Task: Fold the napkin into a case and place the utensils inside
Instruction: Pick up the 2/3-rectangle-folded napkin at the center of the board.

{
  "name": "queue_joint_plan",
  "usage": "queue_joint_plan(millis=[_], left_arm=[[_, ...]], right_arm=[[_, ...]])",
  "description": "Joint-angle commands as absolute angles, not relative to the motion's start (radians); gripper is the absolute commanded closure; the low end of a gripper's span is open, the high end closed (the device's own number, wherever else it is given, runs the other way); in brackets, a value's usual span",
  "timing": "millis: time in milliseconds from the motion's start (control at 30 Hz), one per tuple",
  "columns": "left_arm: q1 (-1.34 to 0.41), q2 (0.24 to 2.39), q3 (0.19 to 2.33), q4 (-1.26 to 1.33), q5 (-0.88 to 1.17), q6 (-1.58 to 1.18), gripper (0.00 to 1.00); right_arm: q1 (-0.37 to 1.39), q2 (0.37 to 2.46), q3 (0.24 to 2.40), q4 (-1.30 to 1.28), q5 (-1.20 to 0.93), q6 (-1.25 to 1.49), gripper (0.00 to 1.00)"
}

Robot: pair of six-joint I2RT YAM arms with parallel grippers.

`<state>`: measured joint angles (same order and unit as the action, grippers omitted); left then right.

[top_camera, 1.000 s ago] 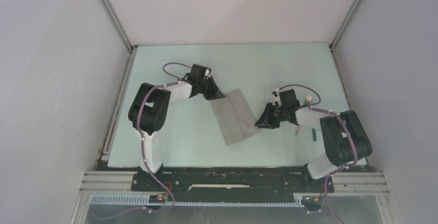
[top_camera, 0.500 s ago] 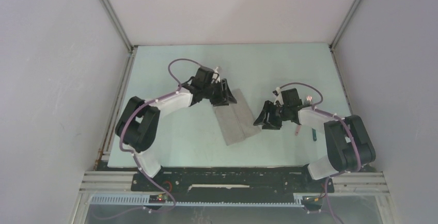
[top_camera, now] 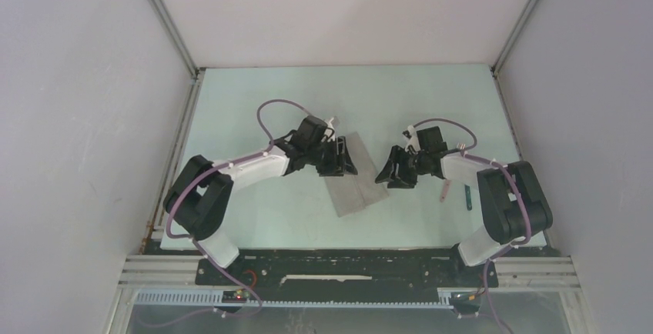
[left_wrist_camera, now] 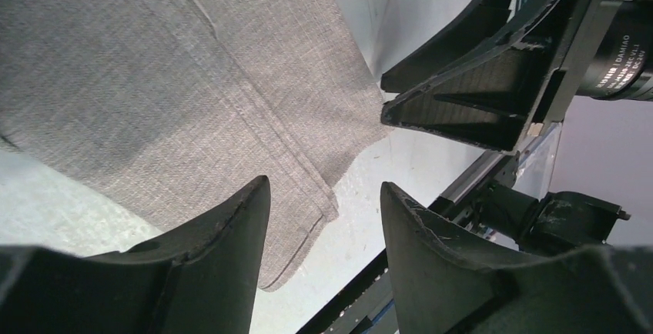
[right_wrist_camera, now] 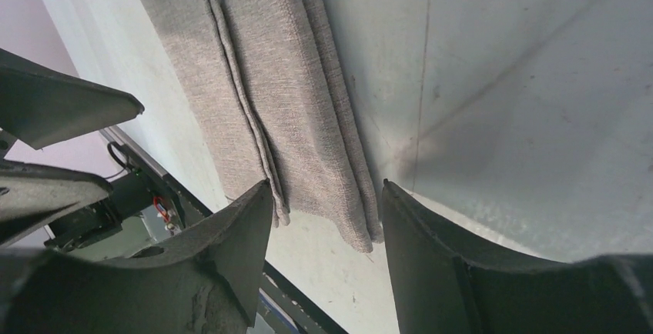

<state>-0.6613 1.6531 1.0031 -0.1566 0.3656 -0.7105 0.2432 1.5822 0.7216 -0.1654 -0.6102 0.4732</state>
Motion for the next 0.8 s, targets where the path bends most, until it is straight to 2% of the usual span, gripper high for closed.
queue_joint_plan(millis=[0,200,367,633,767], left_arm=[[-0.678,1.603,1.010,-0.112,0.344,-0.726,0.40],[-0.678,1.615,1.015,-0.099,0.350,-0.741,0.39],[-0.677,1.572,1.010,-0.119,0.318,-0.728,0.38],[-0.662,1.538,1.013,-0.156,0.289,-0.712,0.35],[-0.635,1.564,1.026,-0.152,0.313,-0.712,0.45]], right_arm=[[0.264,1.572,0.744,-0.173,-0.594,0.443,0.38],[0.242,1.609,0.766,-0.071,-0.650,0.471,0.34],[0.249,1.719,0.869,-0.030,-0.639,0.465,0.31],[0.272,1.885,1.015,-0.009,-0.620,0.488,0.35],[0.277,1.937,1.072,0.051,-0.618,0.512,0.40]])
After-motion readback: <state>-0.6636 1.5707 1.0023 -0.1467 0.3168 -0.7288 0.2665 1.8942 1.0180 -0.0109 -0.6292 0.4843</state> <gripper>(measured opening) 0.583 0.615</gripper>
